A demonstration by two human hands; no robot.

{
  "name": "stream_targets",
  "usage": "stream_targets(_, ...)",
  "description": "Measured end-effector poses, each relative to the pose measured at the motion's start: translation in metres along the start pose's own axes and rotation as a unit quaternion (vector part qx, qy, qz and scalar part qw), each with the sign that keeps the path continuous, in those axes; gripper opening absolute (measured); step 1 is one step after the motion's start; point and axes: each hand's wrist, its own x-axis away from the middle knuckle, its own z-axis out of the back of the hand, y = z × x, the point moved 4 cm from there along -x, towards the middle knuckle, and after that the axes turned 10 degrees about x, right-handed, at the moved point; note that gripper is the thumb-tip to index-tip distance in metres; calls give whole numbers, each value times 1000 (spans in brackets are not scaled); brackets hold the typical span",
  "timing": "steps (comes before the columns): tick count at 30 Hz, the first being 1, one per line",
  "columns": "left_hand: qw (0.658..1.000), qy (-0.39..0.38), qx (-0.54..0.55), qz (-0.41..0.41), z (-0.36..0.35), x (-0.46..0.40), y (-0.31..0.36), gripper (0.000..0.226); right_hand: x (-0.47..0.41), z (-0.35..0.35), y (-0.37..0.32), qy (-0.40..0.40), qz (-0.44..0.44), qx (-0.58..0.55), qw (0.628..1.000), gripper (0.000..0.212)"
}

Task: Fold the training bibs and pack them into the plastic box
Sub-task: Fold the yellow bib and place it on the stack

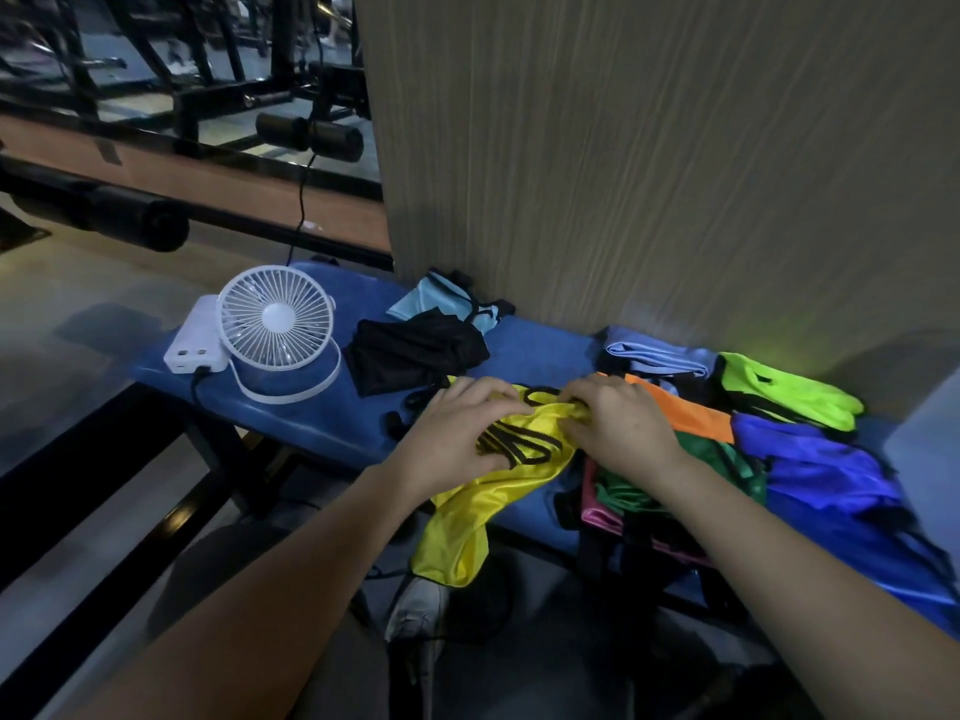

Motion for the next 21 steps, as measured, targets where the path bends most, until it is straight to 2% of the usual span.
stream_targets(2,1000,-5,-9,-10,-5,-5,6,60,-1,3,2,15,-28,-70,997,16)
stream_targets(4,999,30,3,-10,-5,-9,11,50,-3,6,5,25,-42,-113,992,10)
stream_targets(7,994,102,43,-4,4,-12,17,27,-2,11,7,52,-45,-134,989,12)
stream_targets(10,984,134,114,15,13,-12,19,19,-1,14,10,78,-37,-132,987,16)
stream_targets(15,951,187,244,42,41,-6,40,21,5,44,2,82,4,-251,965,11)
stream_targets(18,946,207,251,13,69,-4,61,26,10,67,-2,46,7,-351,935,9)
stream_targets(21,950,212,226,-28,95,-3,83,35,17,91,-5,21,0,-465,885,23)
